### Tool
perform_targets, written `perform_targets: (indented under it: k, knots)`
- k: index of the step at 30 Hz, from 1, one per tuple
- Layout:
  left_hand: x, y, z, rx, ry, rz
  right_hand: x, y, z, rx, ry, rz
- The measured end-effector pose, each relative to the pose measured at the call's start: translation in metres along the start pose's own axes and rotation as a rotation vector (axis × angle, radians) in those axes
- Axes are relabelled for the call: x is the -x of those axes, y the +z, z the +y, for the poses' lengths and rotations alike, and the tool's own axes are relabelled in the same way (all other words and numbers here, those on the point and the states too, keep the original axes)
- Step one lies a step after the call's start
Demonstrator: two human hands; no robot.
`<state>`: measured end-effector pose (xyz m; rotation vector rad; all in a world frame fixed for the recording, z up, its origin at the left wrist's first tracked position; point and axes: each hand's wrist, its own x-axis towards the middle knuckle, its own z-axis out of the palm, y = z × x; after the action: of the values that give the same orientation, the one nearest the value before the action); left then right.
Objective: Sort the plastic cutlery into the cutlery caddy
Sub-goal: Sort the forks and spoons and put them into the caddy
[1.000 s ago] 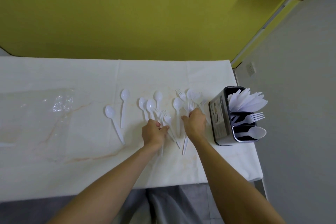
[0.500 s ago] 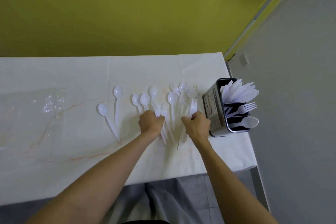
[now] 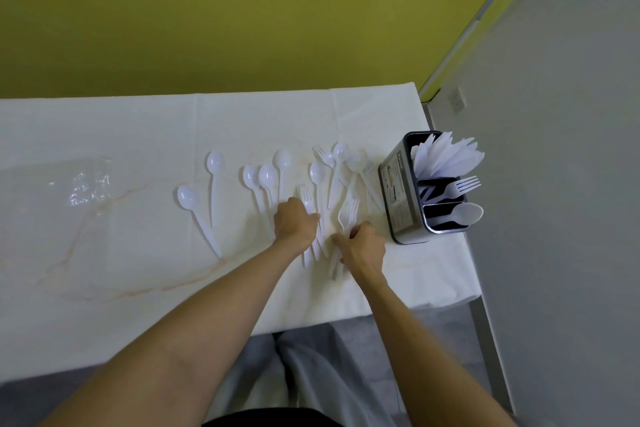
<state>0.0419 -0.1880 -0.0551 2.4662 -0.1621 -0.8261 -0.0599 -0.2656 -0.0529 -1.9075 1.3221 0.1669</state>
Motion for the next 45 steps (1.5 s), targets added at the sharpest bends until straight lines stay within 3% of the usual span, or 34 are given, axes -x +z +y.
perform_targets:
  k: [9, 18, 25, 33, 38, 42, 45]
  knots:
    - [0.009, -0.003, -0.017, -0.026, 0.030, -0.011, -0.003, -0.006, -0.004, 0.026, 0.015, -0.050]
    - [0.018, -0.006, -0.030, -0.006, 0.063, 0.014, 0.002, -0.029, 0.003, -0.318, 0.093, -0.195]
    - [0.021, -0.002, -0.018, -0.094, 0.081, -0.027, 0.002, -0.034, -0.001, -0.367, 0.004, -0.219]
    - [0.030, -0.010, -0.025, -0.154, 0.131, -0.019, 0.018, -0.064, -0.015, -0.413, -0.221, -0.178]
    - [0.028, -0.031, -0.007, 0.214, 0.141, -0.081, 0.033, -0.129, -0.028, -0.596, -0.340, -0.133]
    - [0.036, -0.044, 0.048, 0.719, 0.175, -0.150, 0.017, -0.185, -0.019, -0.683, -0.302, 0.122]
    - [0.049, -0.039, 0.096, 0.984, 0.237, -0.187, -0.005, -0.205, -0.008, -0.588, -0.275, 0.262]
